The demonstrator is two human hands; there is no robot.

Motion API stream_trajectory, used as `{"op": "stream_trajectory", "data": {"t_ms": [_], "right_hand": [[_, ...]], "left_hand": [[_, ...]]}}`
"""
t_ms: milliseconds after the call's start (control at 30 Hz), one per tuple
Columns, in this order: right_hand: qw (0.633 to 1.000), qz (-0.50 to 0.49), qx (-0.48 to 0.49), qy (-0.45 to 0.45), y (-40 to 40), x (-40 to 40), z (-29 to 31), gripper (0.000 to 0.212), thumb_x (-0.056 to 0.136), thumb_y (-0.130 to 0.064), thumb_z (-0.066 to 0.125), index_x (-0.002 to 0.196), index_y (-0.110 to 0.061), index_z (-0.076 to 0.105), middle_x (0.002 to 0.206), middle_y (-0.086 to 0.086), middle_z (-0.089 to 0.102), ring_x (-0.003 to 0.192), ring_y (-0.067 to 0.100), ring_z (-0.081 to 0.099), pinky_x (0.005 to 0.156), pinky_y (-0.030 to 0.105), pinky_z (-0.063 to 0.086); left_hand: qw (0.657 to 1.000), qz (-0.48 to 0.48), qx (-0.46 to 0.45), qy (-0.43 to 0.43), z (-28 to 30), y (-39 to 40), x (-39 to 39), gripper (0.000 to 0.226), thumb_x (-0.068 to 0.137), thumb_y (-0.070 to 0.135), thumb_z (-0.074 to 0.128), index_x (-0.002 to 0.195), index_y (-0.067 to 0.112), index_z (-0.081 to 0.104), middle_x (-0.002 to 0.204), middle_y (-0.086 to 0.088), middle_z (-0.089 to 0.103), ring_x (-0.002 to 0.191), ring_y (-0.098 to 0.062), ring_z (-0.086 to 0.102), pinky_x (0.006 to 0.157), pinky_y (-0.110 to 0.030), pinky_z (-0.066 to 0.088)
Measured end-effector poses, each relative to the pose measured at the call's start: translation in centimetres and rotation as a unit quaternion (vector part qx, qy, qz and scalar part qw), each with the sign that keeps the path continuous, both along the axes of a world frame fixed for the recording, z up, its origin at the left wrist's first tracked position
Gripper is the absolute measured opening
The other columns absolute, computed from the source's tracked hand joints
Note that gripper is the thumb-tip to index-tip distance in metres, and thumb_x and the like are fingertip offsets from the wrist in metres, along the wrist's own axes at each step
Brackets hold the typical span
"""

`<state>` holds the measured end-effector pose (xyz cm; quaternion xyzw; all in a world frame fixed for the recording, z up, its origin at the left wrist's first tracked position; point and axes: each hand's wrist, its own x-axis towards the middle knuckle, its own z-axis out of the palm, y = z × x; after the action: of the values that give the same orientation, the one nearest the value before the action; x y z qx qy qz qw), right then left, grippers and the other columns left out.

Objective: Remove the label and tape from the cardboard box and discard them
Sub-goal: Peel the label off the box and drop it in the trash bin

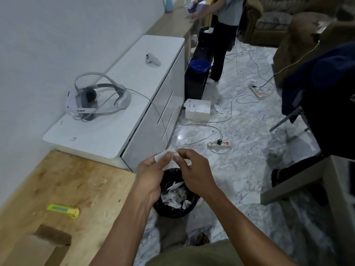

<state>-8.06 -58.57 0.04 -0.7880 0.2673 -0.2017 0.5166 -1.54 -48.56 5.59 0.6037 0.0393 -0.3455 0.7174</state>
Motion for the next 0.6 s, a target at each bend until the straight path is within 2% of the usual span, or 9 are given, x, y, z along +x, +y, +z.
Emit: {"op": "stream_trajectory", "data": {"t_ms": [67, 133, 233, 300, 367, 433, 467, 500, 600], "right_hand": [[0.999, -0.004, -0.031, 0.013, -0.7, 0.3, -0.2, 0.02, 0.099, -0.033, 0.054, 0.1, -0.019, 0.068, 0.093, -0.007, 0.07, 0.09, 0.01, 0.063, 0.077, 0.036, 0.054], [0.998, -0.017, -0.053, 0.014, -1.4, 0.5, -0.3, 0.019, 0.099, -0.03, 0.053, 0.097, -0.018, 0.067, 0.093, -0.005, 0.069, 0.088, 0.013, 0.063, 0.077, 0.037, 0.052], [0.998, -0.003, -0.06, 0.015, -2.9, 0.8, -0.6, 0.016, 0.096, -0.026, 0.06, 0.095, -0.013, 0.069, 0.115, -0.007, 0.06, 0.101, 0.006, 0.056, 0.083, 0.016, 0.044], [0.996, 0.041, -0.073, 0.03, -4.2, 1.0, -0.6, 0.015, 0.094, -0.025, 0.064, 0.093, -0.012, 0.072, 0.113, -0.007, 0.054, 0.101, 0.005, 0.052, 0.08, 0.009, 0.039], [0.99, 0.082, -0.105, 0.051, -5.4, 1.2, -0.7, 0.013, 0.093, -0.027, 0.065, 0.092, -0.016, 0.072, 0.102, -0.006, 0.057, 0.098, 0.01, 0.052, 0.079, 0.021, 0.044], [0.982, 0.113, -0.127, 0.077, -6.4, 1.3, -0.7, 0.014, 0.095, -0.028, 0.061, 0.09, -0.02, 0.071, 0.092, -0.005, 0.06, 0.093, 0.014, 0.052, 0.079, 0.035, 0.048], [0.98, 0.127, -0.131, 0.082, -6.7, 1.4, -0.7, 0.015, 0.096, -0.027, 0.058, 0.091, -0.021, 0.07, 0.09, -0.005, 0.06, 0.09, 0.014, 0.052, 0.079, 0.039, 0.049], [0.977, 0.139, -0.135, 0.085, -7.0, 1.4, -0.6, 0.016, 0.097, -0.026, 0.055, 0.091, -0.022, 0.069, 0.089, -0.006, 0.06, 0.089, 0.014, 0.052, 0.078, 0.042, 0.049], [0.964, 0.18, -0.171, 0.092, -7.9, 1.7, -0.1, 0.016, 0.098, -0.026, 0.052, 0.092, -0.025, 0.067, 0.086, -0.015, 0.053, 0.091, 0.015, 0.05, 0.076, 0.044, 0.049]], "left_hand": [[0.998, 0.016, 0.033, -0.042, -0.4, -1.0, 0.0, 0.004, 0.087, 0.011, 0.07, 0.091, 0.011, 0.073, 0.065, 0.006, 0.072, 0.051, -0.001, 0.065, 0.043, -0.012, 0.047], [0.981, 0.031, 0.12, -0.151, -1.9, -1.3, 0.7, 0.012, 0.079, 0.023, 0.08, 0.089, 0.022, 0.074, 0.079, 0.003, 0.068, 0.065, -0.007, 0.063, 0.054, -0.017, 0.049], [0.905, -0.029, 0.243, -0.349, -3.2, -1.0, 2.2, 0.032, 0.075, 0.038, 0.082, 0.102, 0.036, 0.066, 0.102, 0.007, 0.056, 0.091, -0.012, 0.054, 0.075, -0.024, 0.045], [0.846, -0.123, 0.268, -0.443, -3.5, -0.8, 3.3, 0.033, 0.081, 0.043, 0.074, 0.113, 0.042, 0.064, 0.113, 0.008, 0.053, 0.107, -0.014, 0.051, 0.091, -0.032, 0.045], [0.796, -0.192, 0.301, -0.488, -3.5, -0.7, 4.2, 0.028, 0.083, 0.049, 0.064, 0.11, 0.042, 0.067, 0.116, 0.01, 0.056, 0.113, -0.018, 0.05, 0.097, -0.044, 0.044], [0.751, -0.222, 0.342, -0.52, -3.5, -0.8, 4.7, 0.028, 0.083, 0.053, 0.059, 0.103, 0.036, 0.07, 0.115, 0.013, 0.061, 0.11, -0.019, 0.051, 0.093, -0.048, 0.045], [0.74, -0.227, 0.35, -0.528, -3.4, -1.0, 4.7, 0.028, 0.084, 0.053, 0.058, 0.1, 0.033, 0.071, 0.113, 0.013, 0.065, 0.109, -0.018, 0.053, 0.092, -0.047, 0.046], [0.744, -0.228, 0.345, -0.525, -3.3, -1.2, 4.7, 0.028, 0.086, 0.052, 0.059, 0.099, 0.031, 0.073, 0.112, 0.013, 0.067, 0.107, -0.017, 0.055, 0.093, -0.045, 0.046], [0.77, -0.22, 0.315, -0.51, -3.3, -1.7, 4.3, 0.02, 0.091, 0.043, 0.063, 0.105, 0.032, 0.073, 0.107, 0.014, 0.07, 0.099, -0.008, 0.056, 0.09, -0.035, 0.045]]}}
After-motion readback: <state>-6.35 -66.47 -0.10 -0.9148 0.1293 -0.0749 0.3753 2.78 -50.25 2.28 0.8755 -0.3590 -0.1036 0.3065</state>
